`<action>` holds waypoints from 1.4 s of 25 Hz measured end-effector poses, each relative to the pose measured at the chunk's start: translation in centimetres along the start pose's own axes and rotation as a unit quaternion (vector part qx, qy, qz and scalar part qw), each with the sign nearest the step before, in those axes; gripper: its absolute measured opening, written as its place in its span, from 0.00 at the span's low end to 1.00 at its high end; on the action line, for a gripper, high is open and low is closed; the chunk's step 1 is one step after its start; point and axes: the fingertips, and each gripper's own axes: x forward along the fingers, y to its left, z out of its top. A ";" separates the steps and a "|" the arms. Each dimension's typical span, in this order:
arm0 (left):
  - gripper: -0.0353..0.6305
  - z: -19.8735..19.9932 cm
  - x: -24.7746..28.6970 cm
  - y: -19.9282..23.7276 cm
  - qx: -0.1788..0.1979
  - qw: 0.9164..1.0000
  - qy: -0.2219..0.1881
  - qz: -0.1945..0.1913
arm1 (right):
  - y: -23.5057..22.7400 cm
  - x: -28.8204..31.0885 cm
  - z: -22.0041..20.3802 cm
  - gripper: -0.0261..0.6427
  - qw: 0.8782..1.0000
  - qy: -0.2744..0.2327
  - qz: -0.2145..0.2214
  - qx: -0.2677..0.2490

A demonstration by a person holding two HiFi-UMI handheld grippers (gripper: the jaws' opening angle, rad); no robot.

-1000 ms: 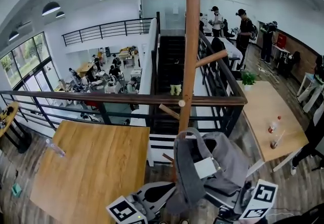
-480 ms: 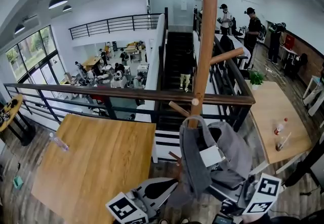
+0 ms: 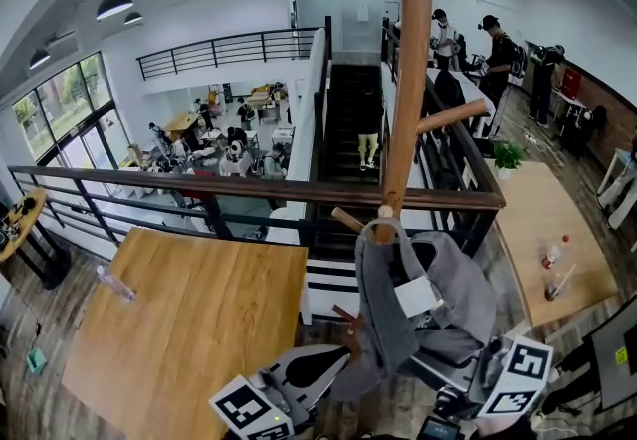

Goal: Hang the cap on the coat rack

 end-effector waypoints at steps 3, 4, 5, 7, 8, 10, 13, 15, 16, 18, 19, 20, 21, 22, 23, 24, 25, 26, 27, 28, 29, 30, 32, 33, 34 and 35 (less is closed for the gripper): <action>0.05 -0.1 0.7 0.4 0.000 1.000 0.002 -0.001 | -0.7 -0.1 0.2 0.11 1.000 0.001 -0.003 0.001; 0.05 -0.1 1.0 0.6 0.000 1.000 0.003 -0.002 | -1.0 -0.1 0.2 0.11 1.000 0.002 -0.003 0.002; 0.05 -0.2 1.2 0.8 0.000 1.000 0.002 -0.003 | -1.3 0.0 0.2 0.11 1.000 0.003 -0.003 0.003; 0.05 -0.3 1.7 1.2 -0.002 1.000 0.002 -0.004 | -1.8 0.1 0.2 0.11 1.000 0.003 -0.003 0.005; 0.05 -0.3 1.9 1.5 -0.004 1.000 0.002 -0.003 | -2.1 0.2 0.2 0.11 1.000 0.003 -0.003 0.005; 0.05 -0.3 2.1 2.0 -0.006 1.000 0.004 -0.003 | -2.5 0.5 0.4 0.11 1.000 0.003 -0.005 0.006; 0.05 -0.1 2.4 2.6 -0.009 1.000 0.005 -0.005 | -3.0 0.9 0.6 0.11 1.000 0.003 -0.008 0.010; 0.05 -0.3 2.8 2.9 -0.010 1.000 0.005 -0.007 | -3.6 0.9 0.5 0.11 1.000 0.003 -0.010 0.012; 0.05 -0.5 3.1 3.1 -0.010 1.000 0.005 -0.009 | -3.9 0.8 0.4 0.11 1.000 0.003 -0.011 0.013; 0.05 -0.7 3.6 3.3 -0.010 1.000 0.006 -0.013 | -4.6 0.6 0.4 0.11 1.000 0.004 -0.013 0.013; 0.05 -0.8 3.8 3.4 -0.011 1.000 0.007 -0.014 | -4.9 0.5 0.4 0.11 1.000 0.004 -0.013 0.012; 0.05 -0.8 4.0 3.5 -0.012 1.000 0.007 -0.015 | -5.2 0.4 0.3 0.11 1.000 0.005 -0.014 0.011; 0.05 -0.9 4.2 3.7 -0.014 1.000 0.009 -0.015 | -5.5 0.3 0.2 0.11 1.000 0.006 -0.015 0.012; 0.05 -1.1 4.3 3.8 -0.015 1.000 0.010 -0.016 | -5.7 0.4 0.1 0.11 1.000 0.005 -0.016 0.016; 0.05 -1.2 4.5 4.0 -0.016 1.000 0.011 -0.016 | -5.9 0.5 0.1 0.11 1.000 0.004 -0.019 0.021; 0.05 -1.4 4.6 4.2 -0.017 1.000 0.011 -0.016 | -6.2 0.5 0.1 0.11 0.999 0.003 -0.021 0.025; 0.05 -1.5 4.8 4.4 -0.019 1.000 0.012 -0.016 | -6.5 0.5 0.0 0.11 0.999 0.003 -0.022 0.028; 0.05 -1.7 4.9 4.6 -0.020 1.000 0.013 -0.015 | -6.8 0.6 -0.1 0.11 0.999 0.004 -0.024 0.029; 0.05 -1.9 5.0 4.9 -0.022 1.000 0.015 -0.014 | -7.1 0.7 -0.2 0.11 0.999 0.005 -0.025 0.031; 0.05 -2.0 5.1 5.1 -0.024 0.999 0.016 -0.013 | -7.3 0.8 -0.3 0.11 0.999 0.005 -0.027 0.032; 0.05 -2.0 5.2 5.3 -0.026 0.999 0.017 -0.012 | -7.6 0.8 -0.3 0.11 0.999 0.006 -0.028 0.033; 0.05 -2.0 5.4 5.4 -0.027 0.999 0.018 -0.012 | -7.7 0.9 -0.2 0.11 0.999 0.006 -0.030 0.034; 0.05 -1.9 5.6 5.7 -0.028 0.999 0.017 -0.009 | -8.1 1.0 0.1 0.11 0.999 0.006 -0.034 0.035; 0.05 -2.0 5.7 6.0 -0.027 1.000 0.015 -0.006 | -8.3 1.0 0.1 0.11 0.999 0.006 -0.036 0.036; 0.05 -2.2 5.8 6.3 -0.025 1.000 0.014 -0.003 | -8.5 1.0 0.1 0.11 0.999 0.007 -0.039 0.037; 0.05 -2.4 5.9 6.5 -0.023 1.000 0.013 0.000 | -8.8 0.9 0.0 0.11 0.998 0.008 -0.041 0.038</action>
